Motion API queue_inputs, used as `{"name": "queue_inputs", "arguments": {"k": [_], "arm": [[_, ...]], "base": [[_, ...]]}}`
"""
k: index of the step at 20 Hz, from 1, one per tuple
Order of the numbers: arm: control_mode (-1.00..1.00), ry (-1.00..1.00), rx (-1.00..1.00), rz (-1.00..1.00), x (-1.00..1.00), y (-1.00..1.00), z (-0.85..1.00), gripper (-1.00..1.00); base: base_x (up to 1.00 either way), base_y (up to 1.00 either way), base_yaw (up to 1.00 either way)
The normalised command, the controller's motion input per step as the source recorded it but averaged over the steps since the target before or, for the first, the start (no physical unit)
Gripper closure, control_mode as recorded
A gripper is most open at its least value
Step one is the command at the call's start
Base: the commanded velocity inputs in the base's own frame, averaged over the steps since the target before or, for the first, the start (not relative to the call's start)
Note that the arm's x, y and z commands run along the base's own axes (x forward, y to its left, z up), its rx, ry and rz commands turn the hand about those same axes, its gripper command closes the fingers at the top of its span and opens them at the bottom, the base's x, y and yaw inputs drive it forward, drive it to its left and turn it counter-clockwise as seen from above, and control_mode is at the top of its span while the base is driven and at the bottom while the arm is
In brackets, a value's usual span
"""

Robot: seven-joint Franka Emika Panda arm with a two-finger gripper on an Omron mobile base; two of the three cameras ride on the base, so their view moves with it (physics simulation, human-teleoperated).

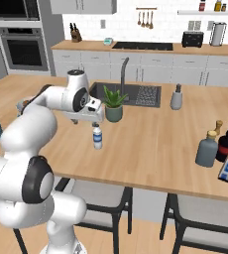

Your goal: Move the plastic bottles in the middle to the plastics group, and the glass bottles in the middle to the glass group.

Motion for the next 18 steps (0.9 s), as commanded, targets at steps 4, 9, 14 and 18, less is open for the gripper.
{"name": "queue_inputs", "arguments": {"k": [4, 9, 14, 18], "arm": [[-1.0, -0.1, -0.03, -0.03, 0.25, 0.0, -0.53, -1.0], [-1.0, -0.12, -0.01, -0.01, 0.35, 0.0, -0.34, -1.0], [-1.0, -0.11, 0.0, -0.02, 0.15, 0.0, -0.05, -1.0], [-1.0, -0.13, 0.03, -0.02, 0.14, 0.0, -0.03, -1.0]], "base": [[0.0, 0.0, 0.0], [0.0, 0.0, 0.0], [0.0, 0.0, 0.0], [0.0, 0.0, 0.0]]}}
